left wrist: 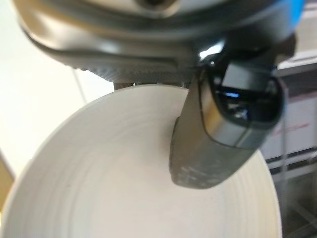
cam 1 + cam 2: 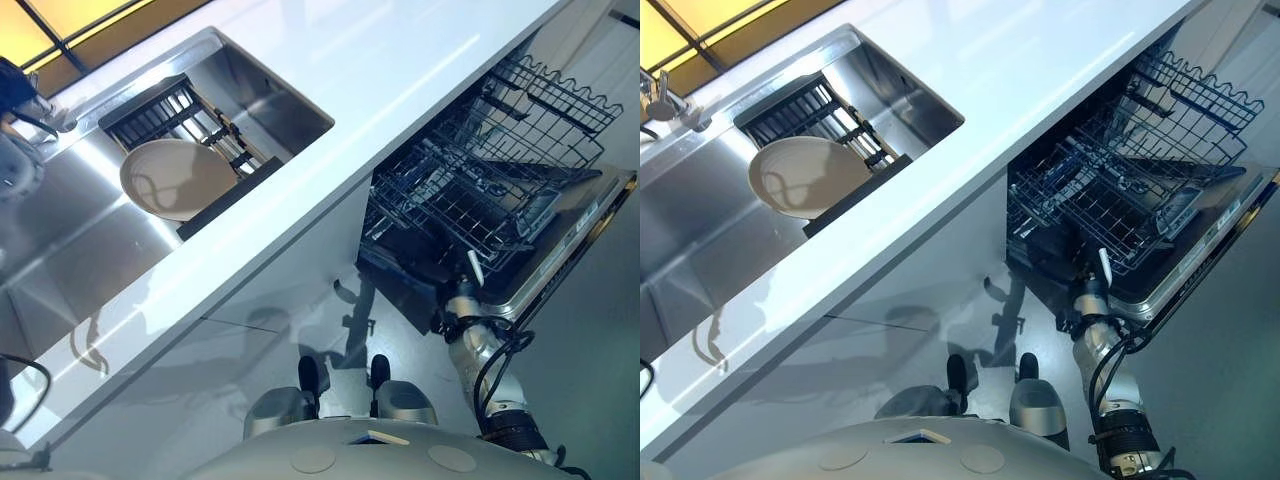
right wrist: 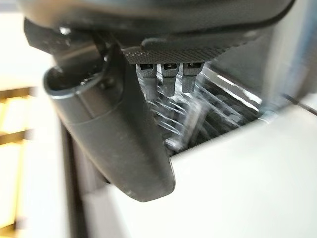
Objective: Pick up plates and place into dishwasher.
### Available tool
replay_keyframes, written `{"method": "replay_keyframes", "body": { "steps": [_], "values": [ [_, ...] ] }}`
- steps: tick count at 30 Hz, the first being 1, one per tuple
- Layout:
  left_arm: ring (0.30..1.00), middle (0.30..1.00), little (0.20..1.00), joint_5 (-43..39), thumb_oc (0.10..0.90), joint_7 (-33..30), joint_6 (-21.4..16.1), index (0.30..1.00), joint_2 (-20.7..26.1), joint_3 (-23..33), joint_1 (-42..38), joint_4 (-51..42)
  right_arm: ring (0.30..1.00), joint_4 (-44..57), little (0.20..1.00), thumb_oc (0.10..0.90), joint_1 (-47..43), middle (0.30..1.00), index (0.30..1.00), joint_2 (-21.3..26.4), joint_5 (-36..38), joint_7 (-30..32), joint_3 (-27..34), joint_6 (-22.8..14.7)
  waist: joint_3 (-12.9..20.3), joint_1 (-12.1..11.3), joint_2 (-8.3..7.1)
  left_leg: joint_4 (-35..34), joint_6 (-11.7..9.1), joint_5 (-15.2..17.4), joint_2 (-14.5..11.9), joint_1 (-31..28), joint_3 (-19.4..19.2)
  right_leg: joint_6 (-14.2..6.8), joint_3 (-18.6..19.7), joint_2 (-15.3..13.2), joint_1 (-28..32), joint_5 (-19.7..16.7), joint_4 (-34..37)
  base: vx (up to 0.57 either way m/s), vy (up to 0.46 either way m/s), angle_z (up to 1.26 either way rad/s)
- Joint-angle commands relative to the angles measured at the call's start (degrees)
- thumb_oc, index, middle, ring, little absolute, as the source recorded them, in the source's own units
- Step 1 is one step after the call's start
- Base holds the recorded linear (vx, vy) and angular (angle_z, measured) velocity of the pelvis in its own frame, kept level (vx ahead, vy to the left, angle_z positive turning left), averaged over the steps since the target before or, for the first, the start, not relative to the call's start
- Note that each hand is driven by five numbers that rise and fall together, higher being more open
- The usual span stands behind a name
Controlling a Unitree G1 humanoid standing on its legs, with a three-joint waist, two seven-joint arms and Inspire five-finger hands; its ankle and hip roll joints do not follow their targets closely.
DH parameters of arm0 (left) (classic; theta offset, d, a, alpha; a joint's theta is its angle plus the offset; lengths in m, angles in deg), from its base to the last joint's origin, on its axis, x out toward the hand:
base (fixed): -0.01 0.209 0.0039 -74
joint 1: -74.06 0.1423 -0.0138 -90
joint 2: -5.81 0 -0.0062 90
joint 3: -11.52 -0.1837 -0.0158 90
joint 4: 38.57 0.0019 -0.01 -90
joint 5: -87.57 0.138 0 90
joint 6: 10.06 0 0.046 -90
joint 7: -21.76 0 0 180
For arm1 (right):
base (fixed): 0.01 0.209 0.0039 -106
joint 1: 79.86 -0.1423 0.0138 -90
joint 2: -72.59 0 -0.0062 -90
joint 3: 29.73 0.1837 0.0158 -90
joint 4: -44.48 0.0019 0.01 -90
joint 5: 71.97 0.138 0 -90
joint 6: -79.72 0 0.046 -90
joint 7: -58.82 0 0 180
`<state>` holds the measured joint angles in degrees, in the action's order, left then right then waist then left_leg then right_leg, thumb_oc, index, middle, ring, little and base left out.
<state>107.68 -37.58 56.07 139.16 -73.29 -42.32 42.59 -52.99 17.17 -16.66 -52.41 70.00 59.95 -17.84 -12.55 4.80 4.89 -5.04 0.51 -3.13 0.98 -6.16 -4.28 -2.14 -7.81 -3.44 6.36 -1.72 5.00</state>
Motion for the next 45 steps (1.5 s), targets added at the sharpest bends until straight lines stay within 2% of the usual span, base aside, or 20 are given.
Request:
{"method": "replay_keyframes", "body": {
  "steps": [1, 3, 6, 7, 11, 13, 14, 17, 19, 21, 23, 25, 27, 30, 35, 37, 42, 45],
  "values": [
    [0.300, 0.300, 0.200, 1.2, 0.100, -0.8, 4.2, 0.300, -0.1, 3.2, -1.7, 4.6, 0.900, 11.6, 0.900, 0.800, -3.8, 0.900, 0.900, 7.4, -8.4, 7.0, 9.1, -13.3, 5.5, 2.3, 0.88, 1.5, 0.6, 8.4, 2.2, -1.2, -1.0, 0.1, -0.2, 3.9, -4.1, 12.4, -11.5, 0.02, 0.014, -0.07],
    [0.300, 0.300, 0.200, 2.1, 0.100, 0.9, 6.1, 0.300, -1.0, 0.8, -3.3, 5.7, 0.900, 14.3, 0.900, 0.800, -5.8, 0.900, 0.900, 11.1, -8.8, 7.7, 11.6, -14.9, 5.3, 2.9, 0.88, 1.6, 0.6, 8.5, 2.2, -1.2, -1.4, 0.0, 0.2, 4.1, -4.1, 12.2, -11.5, 0.02, 0.026, -0.09],
    [0.300, 0.300, 0.200, 2.8, 0.100, 3.4, 7.8, 0.300, -2.0, -4.1, -6.0, 10.4, 0.900, 17.0, 0.900, 0.800, -9.4, 0.900, 0.900, 15.6, -15.8, 12.7, 13.6, -20.7, 5.3, 3.3, 0.88, 1.8, 0.7, 8.7, 2.5, -1.4, -1.9, 0.0, 0.8, 4.4, -3.9, 12.2, -11.5, 0.03, 0.042, -0.10],
    [0.300, 0.300, 0.200, 2.7, 0.100, 3.5, 7.6, 0.300, -2.4, -5.2, -6.5, 11.7, 0.900, 17.7, 0.900, 0.800, -10.6, 0.900, 0.900, 16.8, -14.0, 11.7, 13.8, -21.0, 5.4, 3.2, 0.79, 1.8, 0.7, 8.8, 2.5, -1.5, -1.9, 0.0, 1.0, 4.5, -3.7, 12.2, -11.4, 0.02, 0.037, -0.10],
    [0.300, 0.300, 0.200, 3.5, 0.100, 4.0, 6.1, 0.300, -4.6, -6.7, -7.0, 16.0, 0.900, 16.9, 0.900, 0.800, -14.1, 0.900, 0.900, 17.7, -10.5, 5.4, 13.4, -18.6, 5.9, 2.7, 0.22, 2.2, 0.7, 8.9, 2.6, -1.2, -1.9, 0.1, 1.2, 4.6, -3.6, 12.0, -11.1, 0.01, 0.019, -0.13],
    [0.300, 0.300, 0.200, 3.6, 0.100, 4.5, 4.6, 0.300, -5.5, -5.9, -5.8, 17.4, 0.900, 15.6, 0.900, 0.800, -14.6, 0.900, 0.900, 18.3, -7.4, -1.4, 13.2, -14.9, 6.2, 2.4, -0.19, 2.2, 0.6, 8.9, 2.7, -1.1, -1.7, 0.2, 1.0, 4.7, -3.5, 11.9, -11.0, 0.03, 0.019, -0.11],
    [0.300, 0.300, 0.200, 4.1, 0.100, 4.6, 4.2, 0.300, -6.0, -5.4, -4.8, 17.6, 0.900, 14.9, 0.900, 0.800, -14.3, 0.900, 0.900, 19.0, -6.1, -1.9, 13.3, -14.7, 6.3, 2.2, -0.45, 2.0, 0.6, 8.7, 2.6, -1.2, -1.6, 0.3, 0.9, 4.7, -3.4, 11.8, -10.7, 0.00, 0.000, 0.00],
    [0.300, 0.300, 0.200, 4.5, 0.100, 4.5, 2.0, 0.300, -7.2, -4.4, -2.6, 18.4, 0.900, 12.1, 0.900, 0.800, -15.6, 0.900, 0.900, 20.3, -4.9, -0.5, 13.6, -17.0, 6.7, 1.7, -1.07, 1.8, 0.6, 8.1, 2.5, -1.0, -1.4, 0.5, 0.4, 4.7, -3.2, 11.2, -10.2, 0.00, 0.012, 0.07],
    [0.300, 0.300, 0.200, 4.1, 0.100, 4.4, 1.2, 0.300, -7.8, -5.0, -2.7, 19.2, 0.900, 11.4, 0.900, 0.800, -18.2, 0.900, 0.900, 20.9, -11.1, 5.1, 13.5, -20.0, 6.8, 1.3, -1.32, 1.9, 0.6, 8.2, 2.4, -1.0, -1.1, 0.5, 0.2, 4.7, -3.1, 11.1, -10.2, 0.02, 0.009, 0.03],
    [0.300, 0.300, 0.200, 4.1, 0.100, 4.6, 1.6, 0.300, -8.8, -6.1, -3.1, 19.5, 0.900, 12.1, 0.900, 0.800, -21.1, 0.900, 0.900, 22.0, -15.5, 8.5, 12.8, -19.1, 6.8, 1.1, -1.46, 2.2, 0.7, 8.3, 2.5, -1.0, -0.9, 0.4, 0.2, 4.8, -3.0, 11.0, -10.1, 0.00, 0.000, 0.00],
    [0.300, 0.300, 0.200, 3.6, 0.100, 5.1, 2.1, 0.300, -9.4, -7.6, -4.4, 20.0, 0.900, 12.3, 0.900, 0.800, -24.3, 0.900, 0.900, 22.8, -16.1, 8.6, 11.8, -17.9, 6.8, 0.8, -1.69, 2.2, 0.7, 8.4, 2.5, -1.1, -0.8, 0.4, 0.2, 4.8, -2.7, 10.9, -10.0, -0.02, 0.002, 0.00],
    [0.300, 0.300, 0.200, 3.8, 0.100, 5.6, 2.2, 0.300, -10.1, -9.1, -5.4, 20.8, 0.900, 11.9, 0.900, 0.800, -26.9, 0.900, 0.900, 23.1, -16.0, 4.9, 10.2, -16.8, 6.8, 0.6, -2.00, 2.4, 0.7, 8.7, 2.5, -1.2, -0.8, 0.2, 0.1, 4.8, -2.5, 10.9, -9.9, 0.00, 0.000, 0.00],
    [0.300, 0.300, 0.200, 3.9, 0.100, 6.7, 3.1, 0.300, -10.7, -10.4, -6.7, 21.0, 0.900, 12.2, 0.900, 0.800, -29.2, 0.900, 0.900, 24.4, -12.5, 0.6, 7.8, -16.2, 7.0, 0.4, -2.39, 2.3, 0.7, 8.4, 2.6, -1.2, -0.7, 0.2, 0.2, 4.9, -2.3, 10.7, -9.5, 0.00, 0.000, 0.00],
    [0.300, 0.300, 0.200, 4.2, 0.100, 7.2, 1.8, 0.300, -11.6, -11.9, -8.5, 23.4, 0.900, 11.0, 0.900, 0.800, -32.2, 0.900, 0.900, 24.7, -6.6, -4.8, 4.6, -15.7, 7.3, 0.0, -2.81, 2.1, 0.6, 8.2, 2.5, -1.1, -0.5, 0.3, 0.1, 4.9, -2.1, 10.5, -9.0, 0.01, -0.023, 0.01],
    [0.300, 0.300, 0.200, 6.4, 0.100, 4.3, 0.1, 0.300, -14.1, -14.5, -9.7, 25.5, 0.900, 9.8, 0.900, 0.800, -35.9, 0.900, 0.900, 22.3, -0.6, -9.1, 0.2, -14.3, 7.6, -0.8, -3.23, 2.0, 0.5, 8.2, 2.5, -1.2, 0.1, 0.2, -0.5, 4.8, -1.6, 10.3, -8.6, 0.01, -0.036, 0.03],
    [0.300, 0.300, 0.200, 7.7, 0.100, 3.0, -1.3, 0.300, -15.6, -15.6, -10.3, 26.2, 0.900, 9.9, 0.900, 0.800, -37.8, 0.900, 0.900, 21.0, 3.5, -13.1, -2.3, -12.5, 7.8, -1.2, -3.40, 1.9, 0.5, 8.1, 2.6, -1.3, 0.4, 0.1, -0.8, 4.7, -1.4, 10.2, -8.4, 0.02, -0.032, 0.06],
    [0.300, 0.300, 0.200, 7.9, 0.100, 3.1, -3.7, 0.300, -18.6, -17.8, -11.0, 27.8, 0.900, 10.6, 0.900, 0.800, -40.8, 0.900, 0.900, 17.9, 10.8, -20.7, -7.0, -9.3, 8.1, -1.9, -3.76, 1.8, 0.5, 8.1, 2.6, -1.4, 0.8, 0.1, -1.2, 4.5, -1.1, 10.2, -8.3, 0.02, -0.029, 0.06],
    [0.300, 0.300, 0.200, 8.3, 0.100, 2.7, -4.9, 0.300, -20.7, -18.7, -10.8, 29.1, 0.900, 10.4, 0.900, 0.800, -42.0, 0.900, 0.900, 15.7, 13.2, -22.4, -9.5, -7.8, 8.4, -2.3, -3.97, 1.8, 0.5, 8.1, 2.6, -1.5, 0.9, 0.1, -1.4, 4.5, -0.9, 10.2, -8.1, 0.00, 0.000, 0.00]
  ]
}}
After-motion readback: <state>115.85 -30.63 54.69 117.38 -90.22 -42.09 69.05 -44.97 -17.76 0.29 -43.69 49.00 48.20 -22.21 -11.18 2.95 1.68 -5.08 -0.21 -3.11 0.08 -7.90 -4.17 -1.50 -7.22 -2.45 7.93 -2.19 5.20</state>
